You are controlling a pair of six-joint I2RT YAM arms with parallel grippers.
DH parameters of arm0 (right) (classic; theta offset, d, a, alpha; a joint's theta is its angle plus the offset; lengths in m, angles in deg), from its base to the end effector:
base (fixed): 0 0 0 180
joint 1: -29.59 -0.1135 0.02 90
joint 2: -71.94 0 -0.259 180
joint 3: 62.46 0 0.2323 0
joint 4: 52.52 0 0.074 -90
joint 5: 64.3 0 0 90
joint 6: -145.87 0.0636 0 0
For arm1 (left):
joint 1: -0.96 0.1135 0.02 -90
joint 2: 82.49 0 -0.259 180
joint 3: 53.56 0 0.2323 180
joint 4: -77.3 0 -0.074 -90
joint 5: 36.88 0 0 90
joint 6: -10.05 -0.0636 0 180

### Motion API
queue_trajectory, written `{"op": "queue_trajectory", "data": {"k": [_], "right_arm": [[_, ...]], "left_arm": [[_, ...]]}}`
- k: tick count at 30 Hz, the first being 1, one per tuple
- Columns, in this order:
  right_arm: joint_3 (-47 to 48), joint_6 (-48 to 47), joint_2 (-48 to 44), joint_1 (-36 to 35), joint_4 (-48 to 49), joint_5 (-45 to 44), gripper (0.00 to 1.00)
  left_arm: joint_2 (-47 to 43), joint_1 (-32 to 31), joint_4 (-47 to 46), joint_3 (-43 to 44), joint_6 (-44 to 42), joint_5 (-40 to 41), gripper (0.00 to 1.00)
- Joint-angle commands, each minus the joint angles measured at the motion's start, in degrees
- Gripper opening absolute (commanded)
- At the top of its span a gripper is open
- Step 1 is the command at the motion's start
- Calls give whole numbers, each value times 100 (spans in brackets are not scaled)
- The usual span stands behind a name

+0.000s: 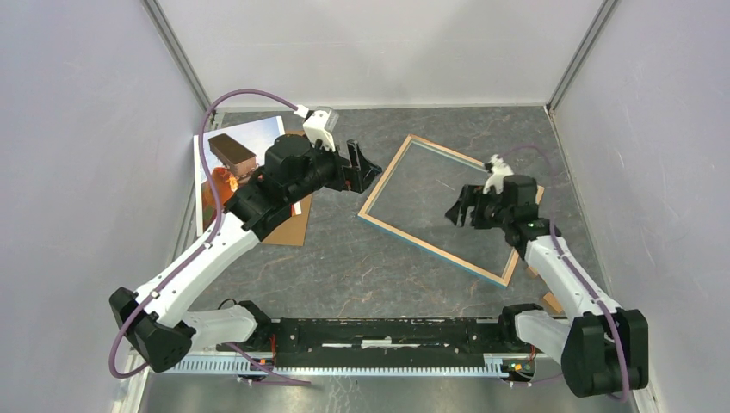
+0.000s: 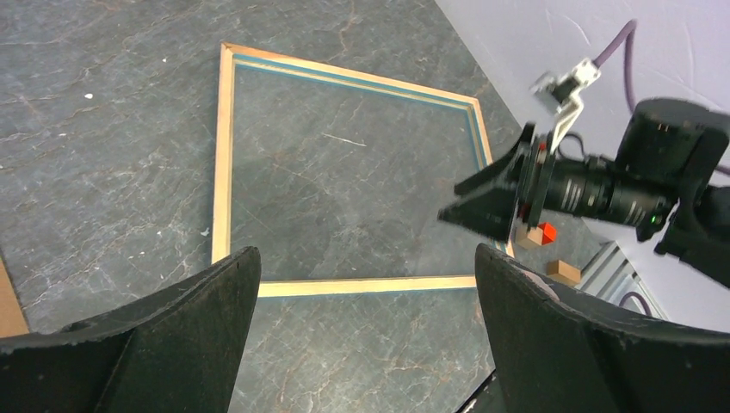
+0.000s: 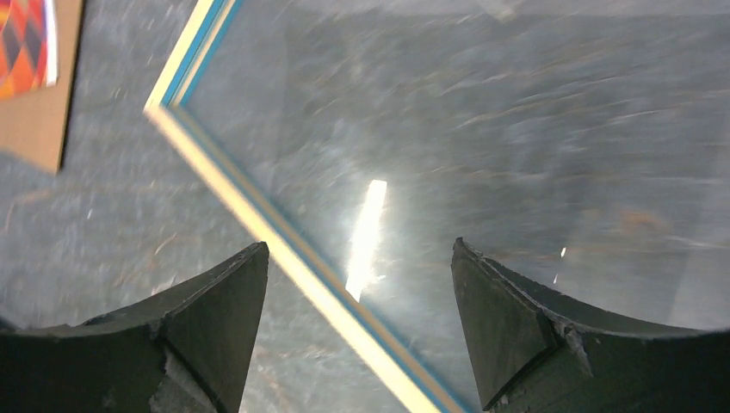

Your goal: Put the photo into the frame

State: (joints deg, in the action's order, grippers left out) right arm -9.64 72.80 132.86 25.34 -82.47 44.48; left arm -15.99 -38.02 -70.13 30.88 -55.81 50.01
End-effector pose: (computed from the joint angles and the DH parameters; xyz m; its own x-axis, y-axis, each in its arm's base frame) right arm 0.2276 0.0374 0.2244 -0.6821 0.2258 -0.6956 -0.1300 0.8986 0.4191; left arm 0.2083 -0.1730 0.3878 -0.4527 -0.1590 -0.8774 0.5301 0.7432 -0.4082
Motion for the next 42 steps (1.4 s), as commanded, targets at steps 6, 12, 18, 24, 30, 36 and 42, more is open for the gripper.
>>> {"op": "queue_trajectory", "data": {"k": [6,12,18,24,30,36,42], "right_arm": [[-786,952,523,-1507,2190,406,84],[-156,1681,1704,-2746,3418,-2,84],[1127,2670,3350,-3448,4580,-99,81],[2995,3131,5137,-4089,4815,-124,79],[4076,3029,6344,-4465,5088,-33,79],[5310,2115,7231,-4800,4503,267,79],[5727,1935,7785,-4866,4641,550,80]], "left_arm": [[381,31,10,131,-416,718,100],[505,315,528,58,-231,1253,100],[-280,2749,1016,-1005,677,529,100],[-57,4233,618,-1548,1058,1406,100],[818,4920,332,-1328,1003,2547,100],[1626,5680,509,-785,237,2236,100],[2141,6284,845,-742,34,2106,100]]}}
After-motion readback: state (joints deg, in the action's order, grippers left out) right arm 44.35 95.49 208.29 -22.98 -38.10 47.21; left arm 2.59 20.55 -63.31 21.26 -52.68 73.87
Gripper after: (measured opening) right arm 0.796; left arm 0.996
